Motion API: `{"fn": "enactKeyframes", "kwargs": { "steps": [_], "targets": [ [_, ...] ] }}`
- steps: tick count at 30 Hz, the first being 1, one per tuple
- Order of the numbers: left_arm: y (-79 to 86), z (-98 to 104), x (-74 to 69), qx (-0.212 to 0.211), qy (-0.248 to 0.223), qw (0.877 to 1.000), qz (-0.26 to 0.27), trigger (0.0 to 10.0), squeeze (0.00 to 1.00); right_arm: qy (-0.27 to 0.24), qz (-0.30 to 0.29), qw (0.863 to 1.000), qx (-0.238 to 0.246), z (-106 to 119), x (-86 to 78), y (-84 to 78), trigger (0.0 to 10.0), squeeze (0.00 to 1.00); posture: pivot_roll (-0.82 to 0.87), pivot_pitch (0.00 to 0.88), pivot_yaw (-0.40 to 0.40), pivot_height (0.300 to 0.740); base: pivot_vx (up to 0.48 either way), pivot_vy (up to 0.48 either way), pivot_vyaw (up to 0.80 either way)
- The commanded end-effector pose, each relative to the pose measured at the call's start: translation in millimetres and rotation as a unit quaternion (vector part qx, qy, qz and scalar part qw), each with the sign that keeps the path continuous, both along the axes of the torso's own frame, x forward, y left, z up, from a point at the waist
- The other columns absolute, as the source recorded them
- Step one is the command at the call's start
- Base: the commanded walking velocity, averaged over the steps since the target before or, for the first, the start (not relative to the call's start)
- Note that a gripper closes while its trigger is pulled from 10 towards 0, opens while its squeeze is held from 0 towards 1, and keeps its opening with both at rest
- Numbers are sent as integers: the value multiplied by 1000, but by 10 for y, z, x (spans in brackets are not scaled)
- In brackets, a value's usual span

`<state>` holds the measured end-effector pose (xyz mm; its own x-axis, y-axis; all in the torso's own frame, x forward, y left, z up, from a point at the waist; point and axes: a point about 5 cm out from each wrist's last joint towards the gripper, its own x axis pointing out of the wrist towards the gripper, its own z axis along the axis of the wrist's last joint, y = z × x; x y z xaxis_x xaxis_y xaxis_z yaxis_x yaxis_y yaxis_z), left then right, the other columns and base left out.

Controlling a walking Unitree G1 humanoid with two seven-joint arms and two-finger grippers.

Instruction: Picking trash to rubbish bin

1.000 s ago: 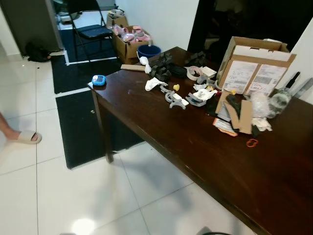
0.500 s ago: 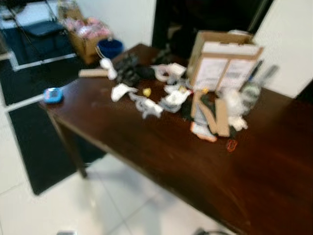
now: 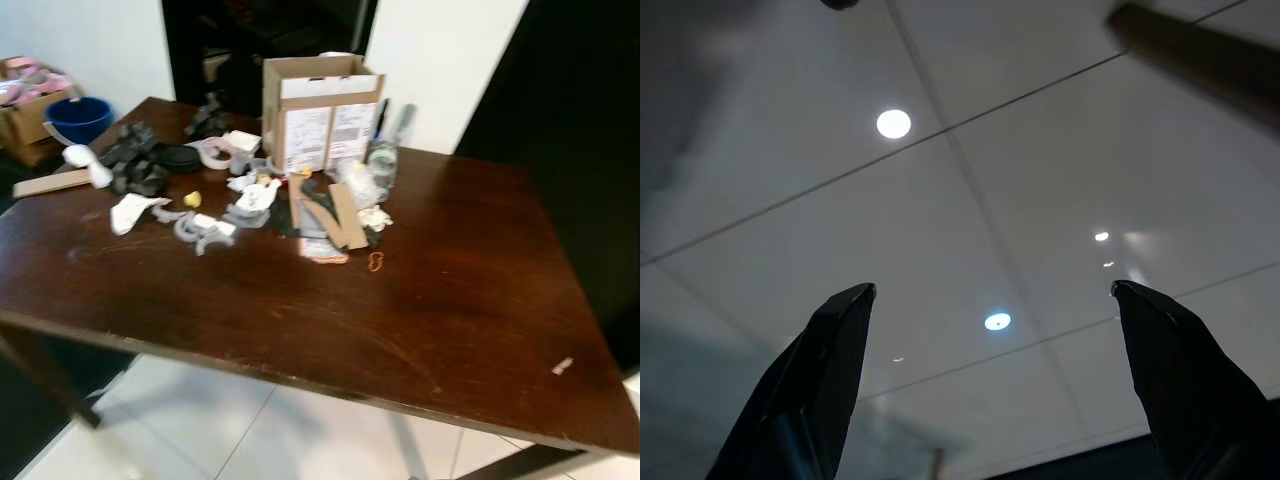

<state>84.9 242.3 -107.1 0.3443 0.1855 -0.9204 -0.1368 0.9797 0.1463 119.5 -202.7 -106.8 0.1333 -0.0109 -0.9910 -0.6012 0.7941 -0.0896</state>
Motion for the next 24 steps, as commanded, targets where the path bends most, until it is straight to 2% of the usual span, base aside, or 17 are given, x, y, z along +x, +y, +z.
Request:
{"fn": "enactKeyframes", "kwargs": {
  "steps": [1,3,4,7,8,10,11,12,13,14,15,19,20,21,22,23,24],
  "targets": [
    [32,-10,-80,5,10,1000,19,10000,0,6,-6,1000,-3,-4,-35,-37,10000,0,237,92,-41,740,0,0,-800],
    [44,-9,-90,7,11,1000,22,10000,0,7,-7,1000,-3,-5,-38,-36,10000,0,237,92,-41,740,0,0,-800],
    [157,12,-148,24,10,998,52,10000,0,2,-16,1000,-4,-7,-44,-37,10000,0,239,95,-42,740,0,0,0],
    [244,32,-189,39,9,996,76,10000,0,2,-18,1000,-3,-11,-55,-36,10000,0,244,97,-45,740,0,0,0],
    [370,68,-238,65,5,992,111,10000,0,4,-16,1000,-3,-14,-66,-36,10000,0,248,99,-48,740,0,0,0],
    [468,99,-280,84,1,986,142,10000,0,6,-13,1000,-5,-15,-71,-39,10000,0,252,100,-50,740,0,0,0],
    [582,138,-340,108,-3,977,183,10000,0,6,-11,1000,-6,-15,-72,-40,10000,0,252,100,-50,740,0,0,0],
    [582,138,-340,108,-3,977,183,10000,0,6,-11,1000,-6,-15,-72,-40,10000,0,252,100,-50,740,0,0,0],
    [754,207,-439,137,-13,959,247,10000,0,6,-6,1000,-8,-15,-74,-40,10000,0,262,103,-54,740,0,0,0],
    [754,207,-439,137,-13,959,247,10000,0,6,-6,1000,-8,-15,-74,-40,10000,0,262,103,-54,740,0,0,0],
    [804,229,-472,146,-16,953,265,10000,0,7,-5,1000,-9,-16,-76,-40,10000,0,272,106,-57,740,0,0,0],
    [1185,436,-703,211,-48,895,390,10000,0,6,3,1000,-11,-18,-80,-40,10000,0,288,110,-66,740,0,0,0],
    [1185,436,-703,211,-48,895,390,10000,0,6,3,1000,-11,-18,-80,-40,10000,0,288,110,-66,740,0,0,0],
    [1286,505,-739,227,-62,878,417,10000,0,7,5,1000,-13,-17,-84,-53,10000,0,297,114,-74,740,0,0,0],
    [1442,625,-760,254,-88,856,442,10000,0,7,8,1000,-15,-14,-91,-77,10000,0,301,115,-77,740,0,0,0],
    [1635,792,-763,284,-123,829,466,10000,0,8,12,1000,-18,-12,-98,-101,10000,0,301,115,-77,740,0,0,0],
    [1755,907,-762,304,-146,811,479,10000,0,8,14,1000,-19,-10,-103,-117,10000,0,301,115,-77,740,0,0,0]
  ]
}}
